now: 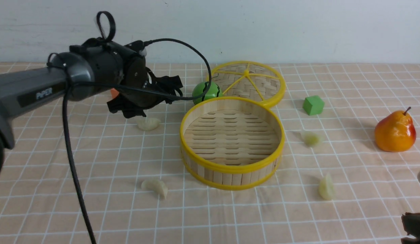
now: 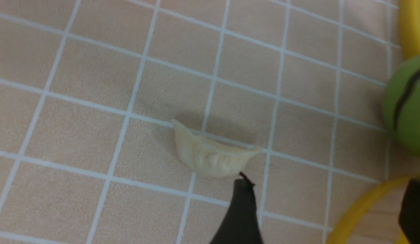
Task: Put the dumplings into the steamer on the table with the brown tablecloth.
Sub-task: 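Reach for and grasp a dumpling on the table with the left gripper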
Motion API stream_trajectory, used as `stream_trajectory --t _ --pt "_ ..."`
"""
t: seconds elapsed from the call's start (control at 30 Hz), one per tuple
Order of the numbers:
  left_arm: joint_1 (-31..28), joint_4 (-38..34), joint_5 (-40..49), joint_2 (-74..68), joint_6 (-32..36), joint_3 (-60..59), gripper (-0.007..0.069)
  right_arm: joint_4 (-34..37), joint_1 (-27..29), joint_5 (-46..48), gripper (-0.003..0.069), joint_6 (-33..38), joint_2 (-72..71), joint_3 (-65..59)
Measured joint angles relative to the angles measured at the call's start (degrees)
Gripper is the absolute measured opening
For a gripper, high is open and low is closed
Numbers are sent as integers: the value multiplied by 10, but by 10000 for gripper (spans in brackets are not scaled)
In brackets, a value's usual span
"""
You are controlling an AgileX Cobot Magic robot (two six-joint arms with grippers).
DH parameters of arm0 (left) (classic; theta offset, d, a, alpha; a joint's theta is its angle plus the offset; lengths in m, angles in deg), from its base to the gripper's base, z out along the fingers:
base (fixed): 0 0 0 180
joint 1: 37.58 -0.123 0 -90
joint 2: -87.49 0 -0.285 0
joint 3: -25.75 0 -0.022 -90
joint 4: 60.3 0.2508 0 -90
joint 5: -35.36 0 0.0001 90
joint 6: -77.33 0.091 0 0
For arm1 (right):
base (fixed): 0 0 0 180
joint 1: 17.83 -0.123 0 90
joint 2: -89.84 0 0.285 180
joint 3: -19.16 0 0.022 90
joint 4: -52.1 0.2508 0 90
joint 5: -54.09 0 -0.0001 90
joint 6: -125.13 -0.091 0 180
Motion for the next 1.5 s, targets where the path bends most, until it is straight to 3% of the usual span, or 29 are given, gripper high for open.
stream_trajectory --t 0.17,0.5,0.6,0.73,0.8,0.87,0.93,1.17,1.5 --pt "-22 2 48 -61 -87 66 604 3 0 -6 -2 1 0 0" --pt "-27 -11 58 -100 -112 81 438 17 0 -12 1 1 0 0" --pt "-27 -11 54 -103 -113 85 311 35 0 -13 3 1 0 0" --pt "-27 -11 56 -103 -106 87 277 44 0 -17 4 1 0 0" --pt "-27 -16 56 -102 -76 87 195 48 0 -19 7 1 0 0" --pt "-27 -20 62 -100 -38 88 41 48 0 -19 10 1 0 0" --pt "-27 -26 77 -95 1 92 -14 48 0 -20 12 1 0 0" --pt "-27 -53 136 -82 109 124 -14 49 0 -23 15 1 0 0" --pt "-27 -55 152 -82 123 127 -14 49 0 -25 25 1 0 0"
